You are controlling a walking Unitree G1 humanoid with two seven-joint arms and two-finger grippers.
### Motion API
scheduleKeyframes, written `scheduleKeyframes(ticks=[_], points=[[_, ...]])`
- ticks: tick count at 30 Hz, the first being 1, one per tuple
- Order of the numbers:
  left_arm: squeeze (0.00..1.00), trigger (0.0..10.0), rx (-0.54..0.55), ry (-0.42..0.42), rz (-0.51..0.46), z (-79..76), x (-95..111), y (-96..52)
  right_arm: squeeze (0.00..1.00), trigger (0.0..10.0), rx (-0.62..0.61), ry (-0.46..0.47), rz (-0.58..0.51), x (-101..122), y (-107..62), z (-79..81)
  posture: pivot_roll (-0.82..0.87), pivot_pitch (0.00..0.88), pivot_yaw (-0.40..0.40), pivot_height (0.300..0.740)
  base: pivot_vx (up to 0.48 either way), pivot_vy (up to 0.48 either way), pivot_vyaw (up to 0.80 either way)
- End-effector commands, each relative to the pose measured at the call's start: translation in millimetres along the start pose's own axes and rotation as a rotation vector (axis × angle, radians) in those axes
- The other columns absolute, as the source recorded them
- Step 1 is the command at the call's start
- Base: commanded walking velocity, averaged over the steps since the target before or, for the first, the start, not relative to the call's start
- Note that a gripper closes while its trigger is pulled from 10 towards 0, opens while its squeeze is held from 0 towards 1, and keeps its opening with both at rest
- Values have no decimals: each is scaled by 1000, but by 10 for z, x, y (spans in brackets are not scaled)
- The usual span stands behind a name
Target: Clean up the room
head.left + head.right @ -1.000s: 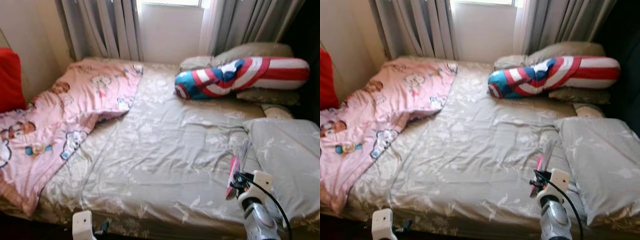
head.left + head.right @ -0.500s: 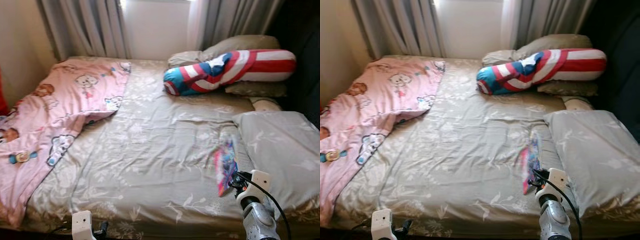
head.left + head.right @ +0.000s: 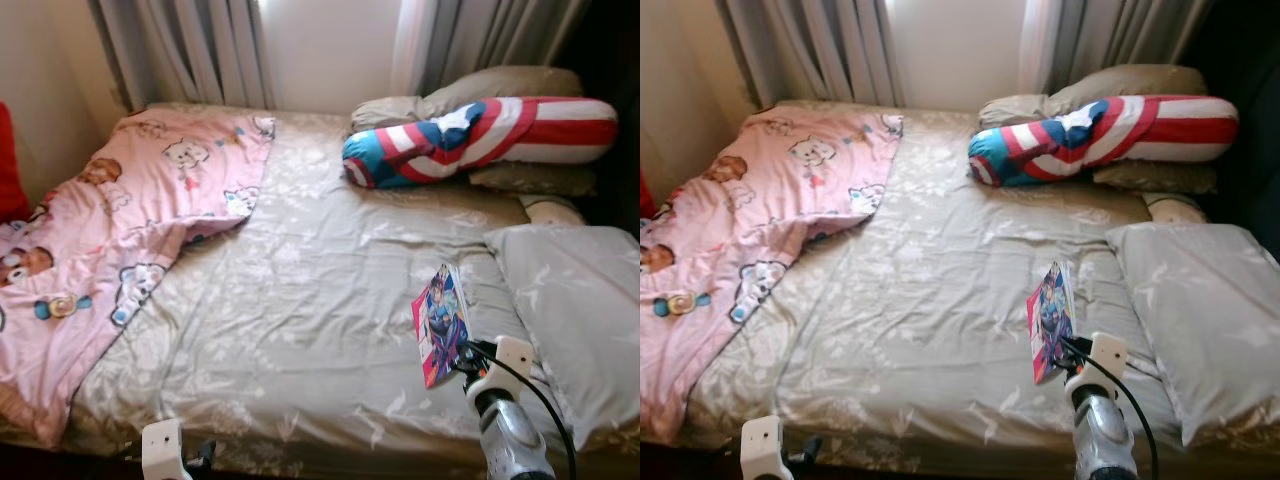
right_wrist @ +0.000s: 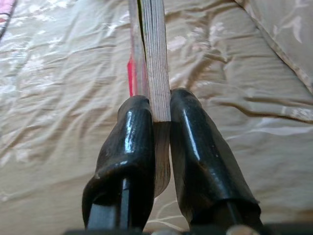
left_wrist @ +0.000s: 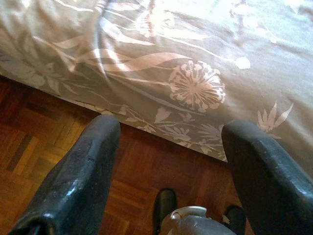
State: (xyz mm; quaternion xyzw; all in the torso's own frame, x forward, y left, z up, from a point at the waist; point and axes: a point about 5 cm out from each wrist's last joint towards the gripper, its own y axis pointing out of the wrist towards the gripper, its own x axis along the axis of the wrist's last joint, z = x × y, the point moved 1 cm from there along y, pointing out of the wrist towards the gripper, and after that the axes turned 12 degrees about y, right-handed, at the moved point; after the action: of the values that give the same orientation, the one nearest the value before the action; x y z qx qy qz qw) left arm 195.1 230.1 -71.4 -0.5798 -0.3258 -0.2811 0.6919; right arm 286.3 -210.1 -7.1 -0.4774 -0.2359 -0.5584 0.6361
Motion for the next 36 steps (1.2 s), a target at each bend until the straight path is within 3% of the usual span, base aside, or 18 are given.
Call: scheduleKeyframes(ticks=[1, 11, 22, 29, 36], points=[[0, 10000, -6, -5, 27, 1, -73, -25, 0, 10000, 9, -2, -26, 73, 26, 18, 8, 0, -48, 740, 274, 0, -694], [0, 10000, -7, 1, 39, 10, -108, -40, 0, 10000, 15, -15, -22, 62, 22, 21, 6, 0, -46, 740, 282, 0, -751], [0, 10000, -12, 14, 12, 19, -50, -22, 0, 10000, 23, -25, -24, 68, 30, 42, 8, 0, -45, 740, 297, 0, 0], [0, 10000, -8, -3, -36, 12, -6, -26, 0, 10000, 73, -58, 16, 8, 20, 84, -1, 0, -40, 740, 0, 0, 0], [0, 10000, 7, -69, -161, 35, 222, 16, 0, 10000, 217, -98, 92, -122, -11, 228, -5, 0, -39, 740, 0, 0, 0]])
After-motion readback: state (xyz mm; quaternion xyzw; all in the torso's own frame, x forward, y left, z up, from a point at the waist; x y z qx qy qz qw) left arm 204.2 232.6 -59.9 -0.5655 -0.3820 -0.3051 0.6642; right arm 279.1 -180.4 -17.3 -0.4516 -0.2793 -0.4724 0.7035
